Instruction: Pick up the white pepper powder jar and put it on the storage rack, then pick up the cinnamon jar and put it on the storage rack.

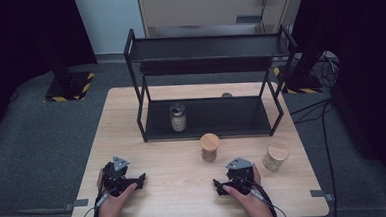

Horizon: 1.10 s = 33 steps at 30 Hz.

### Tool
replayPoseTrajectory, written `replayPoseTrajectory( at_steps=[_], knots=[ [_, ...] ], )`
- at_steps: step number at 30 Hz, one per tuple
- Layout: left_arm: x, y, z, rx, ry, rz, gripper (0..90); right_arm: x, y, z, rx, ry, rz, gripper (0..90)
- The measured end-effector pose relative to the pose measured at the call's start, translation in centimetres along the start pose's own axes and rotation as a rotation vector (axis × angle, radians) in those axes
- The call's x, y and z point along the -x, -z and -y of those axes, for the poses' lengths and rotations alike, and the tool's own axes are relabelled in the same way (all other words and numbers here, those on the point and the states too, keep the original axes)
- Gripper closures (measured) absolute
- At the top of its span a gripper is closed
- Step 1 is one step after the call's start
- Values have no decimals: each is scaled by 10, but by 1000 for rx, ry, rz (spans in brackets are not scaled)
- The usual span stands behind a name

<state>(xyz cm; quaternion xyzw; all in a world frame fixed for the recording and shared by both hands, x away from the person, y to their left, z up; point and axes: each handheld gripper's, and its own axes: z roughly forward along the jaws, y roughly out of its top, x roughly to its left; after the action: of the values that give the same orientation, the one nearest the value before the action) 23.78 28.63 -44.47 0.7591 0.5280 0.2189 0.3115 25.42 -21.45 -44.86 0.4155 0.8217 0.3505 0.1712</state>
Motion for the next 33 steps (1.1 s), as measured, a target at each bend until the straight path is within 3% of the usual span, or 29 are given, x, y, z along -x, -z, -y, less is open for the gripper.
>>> replayPoseTrajectory(
  at_steps=[12,19,33],
  knots=[
    [4,0,0,1,6,-6,0,4,5,4,9,-26,-4,32],
    [3,-1,0,1,0,0,0,5,9,0,7,-13,-7,36],
    [2,-1,-1,0,-3,3,0,4,26,-30,39,11,-3,37]
  ],
)
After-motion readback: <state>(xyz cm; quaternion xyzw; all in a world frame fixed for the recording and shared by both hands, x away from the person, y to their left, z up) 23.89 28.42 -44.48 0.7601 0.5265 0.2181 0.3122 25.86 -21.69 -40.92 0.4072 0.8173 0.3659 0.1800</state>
